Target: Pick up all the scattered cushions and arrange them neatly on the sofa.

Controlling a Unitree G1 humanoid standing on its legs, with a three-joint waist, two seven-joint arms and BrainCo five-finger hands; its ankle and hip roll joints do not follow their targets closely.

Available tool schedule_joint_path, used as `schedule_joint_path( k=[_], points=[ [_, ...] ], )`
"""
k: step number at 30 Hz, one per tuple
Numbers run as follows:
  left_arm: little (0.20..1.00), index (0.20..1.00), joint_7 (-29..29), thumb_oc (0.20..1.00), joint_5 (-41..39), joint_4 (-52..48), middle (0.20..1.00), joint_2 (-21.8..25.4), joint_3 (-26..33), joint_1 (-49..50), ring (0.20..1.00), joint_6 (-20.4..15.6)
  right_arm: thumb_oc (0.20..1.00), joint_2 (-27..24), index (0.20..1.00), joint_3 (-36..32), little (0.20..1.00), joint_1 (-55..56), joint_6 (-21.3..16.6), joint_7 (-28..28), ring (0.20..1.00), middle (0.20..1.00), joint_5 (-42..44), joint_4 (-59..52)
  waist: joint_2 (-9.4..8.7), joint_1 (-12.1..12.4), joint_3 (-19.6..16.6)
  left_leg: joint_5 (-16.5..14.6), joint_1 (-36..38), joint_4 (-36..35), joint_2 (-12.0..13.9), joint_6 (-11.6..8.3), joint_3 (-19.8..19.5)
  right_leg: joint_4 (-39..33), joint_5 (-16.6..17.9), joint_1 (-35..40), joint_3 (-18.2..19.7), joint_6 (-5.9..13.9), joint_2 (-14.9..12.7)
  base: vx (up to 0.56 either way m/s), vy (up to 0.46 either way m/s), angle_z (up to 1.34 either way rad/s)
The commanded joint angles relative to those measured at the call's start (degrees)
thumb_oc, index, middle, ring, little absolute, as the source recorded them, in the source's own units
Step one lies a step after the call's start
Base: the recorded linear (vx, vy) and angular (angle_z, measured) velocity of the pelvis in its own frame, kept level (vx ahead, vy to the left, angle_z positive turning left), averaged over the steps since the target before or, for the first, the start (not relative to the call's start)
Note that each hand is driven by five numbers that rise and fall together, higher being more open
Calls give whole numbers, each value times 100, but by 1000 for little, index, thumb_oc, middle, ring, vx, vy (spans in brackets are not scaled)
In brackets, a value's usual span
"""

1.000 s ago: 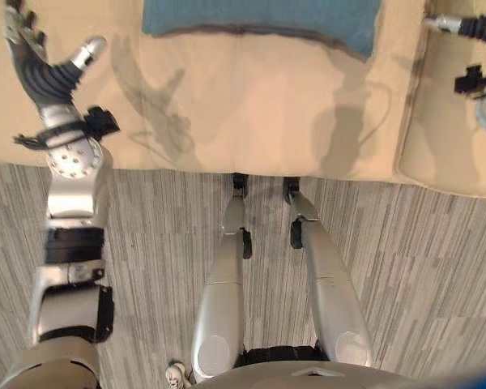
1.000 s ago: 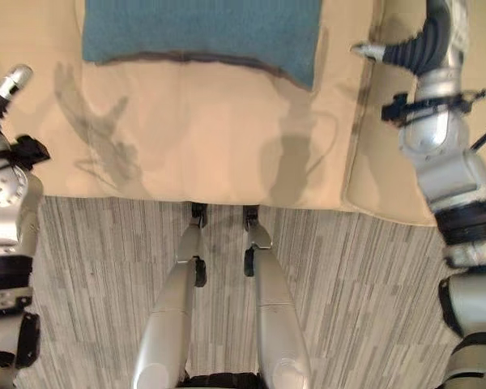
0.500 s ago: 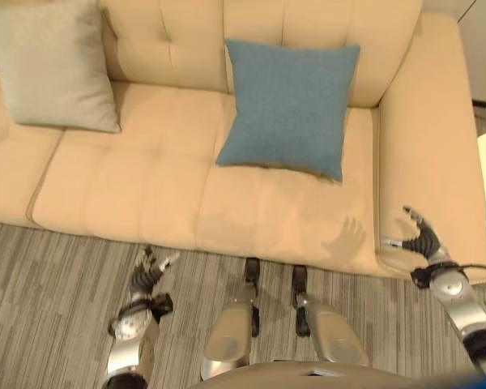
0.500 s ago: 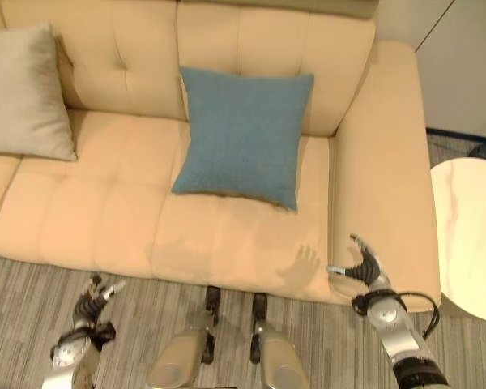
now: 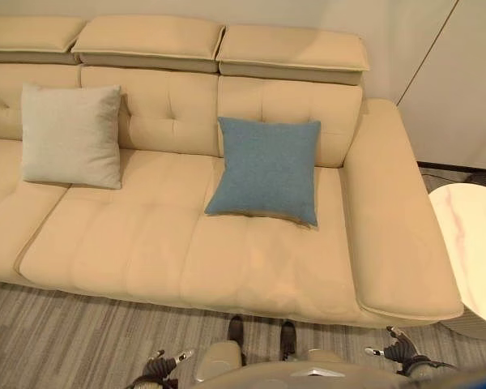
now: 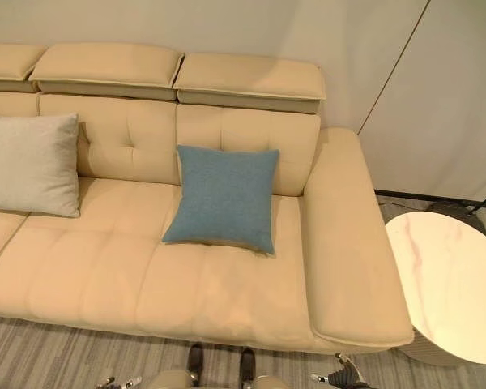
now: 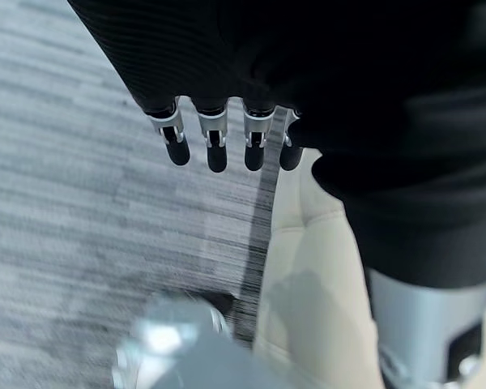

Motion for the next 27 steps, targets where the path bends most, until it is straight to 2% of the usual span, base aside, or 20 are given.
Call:
schedule_joint_path(
  k=[1,2,3,5,6,7,11,12,15,16,17,18,19,22,27],
  points=[
    [1000,1000,-8,1000,256,-574,1000,1,-91,180,1000,-91,1000,-131,1000,46,1000,-380,44,-68,1000,1000,-222,225,231,117,-45,109,683,-595,29,196,182,445,-4,-277,245,710,-40,-232,314,-43],
    [1000,1000,-35,1000,466,-589,1000,-6,-387,0,1000,-83,1000,-95,1000,305,1000,-580,100,-79,1000,1000,-301,569,328,125,-54,-129,953,-1174,-59,264,164,500,22,-343,260,786,-55,-171,244,-34],
    [1000,1000,-35,1000,466,-587,1000,-7,-387,-3,1000,-85,1000,-95,1000,304,1000,-584,99,-80,1000,1000,-301,573,332,134,-42,-124,979,-1194,-55,265,173,501,20,-332,267,786,-50,-195,269,-33],
    [1000,1000,-26,1000,534,-457,1000,15,-547,-104,1000,-61,1000,-47,1000,343,1000,-655,149,-61,1000,1000,-280,686,343,81,-34,-312,1131,-1461,-123,338,218,556,116,-446,261,845,-112,-173,222,-13],
    [1000,1000,14,1000,538,-299,1000,50,-621,-199,1000,-50,1000,33,1000,383,1000,-733,202,-99,1000,1000,-267,780,322,59,24,-394,1127,-1490,-250,434,169,620,287,-602,314,909,-179,-185,233,-37],
    [1000,1000,14,1000,538,-296,1000,51,-621,-203,1000,-52,1000,35,1000,383,1000,-736,202,-100,1000,1000,-267,781,320,61,24,-395,1124,-1487,-252,435,171,621,288,-605,317,910,-180,-192,217,-39],
    [1000,1000,45,1000,571,23,1000,63,-672,-316,1000,1,1000,164,1000,510,1000,-874,279,-113,1000,1000,-331,814,282,136,117,-550,1117,-1723,-520,645,113,638,532,-897,454,1059,-283,-189,182,-33],
    [1000,1000,65,1000,612,162,1000,126,-690,-362,1000,26,1000,205,1000,573,1000,-947,311,-100,1000,1000,-345,816,279,151,192,-499,1085,-1727,-579,700,136,778,750,-1105,482,1119,-296,-281,176,-51],
    [1000,1000,62,1000,665,187,1000,228,-773,-474,1000,68,1000,211,1000,694,1000,-1052,310,-123,1000,1000,-349,908,376,219,257,-341,852,-1678,-543,759,202,1326,298,-1144,470,1053,-147,-252,106,-56],
    [1000,1000,62,1000,665,188,1000,227,-773,-474,1000,68,1000,210,1000,694,1000,-1053,309,-123,1000,1000,-348,908,375,223,261,-345,857,-1677,-544,759,205,1348,282,-1150,475,1053,-147,-201,48,-51],
    [1000,1000,52,1000,675,158,1000,276,-784,-504,1000,91,1000,220,1000,734,1000,-1057,292,-135,1000,1000,-338,966,450,306,214,-207,746,-1761,-500,762,229,1590,-27,-960,442,952,-83,-162,21,-36],
    [1000,1000,48,1000,692,148,1000,293,-791,-511,1000,84,1000,224,1000,715,1000,-1050,282,-120,1000,1000,-305,978,479,338,180,-142,738,-1848,-485,746,252,1670,-153,-823,462,920,-47,-216,-47,-11],
    [1000,1000,22,1000,712,90,1000,356,-793,-490,1000,65,1000,258,1000,618,1000,-946,293,-81,1000,1000,-234,976,423,465,-25,34,575,-2014,-529,628,334,1253,-282,-244,480,897,-28,-69,-100,-10],
    [1000,1000,44,1000,574,12,1000,257,-620,-394,1000,29,1000,317,1000,594,1000,-905,316,-111,1000,1000,-224,954,361,491,-195,-27,544,-2043,-573,580,310,473,-151,-9,537,900,-17,17,-135,-13],
    [1000,1000,17,1000,470,-46,1000,70,-537,-343,1000,25,1000,419,1000,584,1000,-890,323,-96,1000,1000,-153,1005,370,464,-248,-16,602,-2043,-562,549,253,104,-83,239,437,843,14,47,-61,-6]
  ],
)
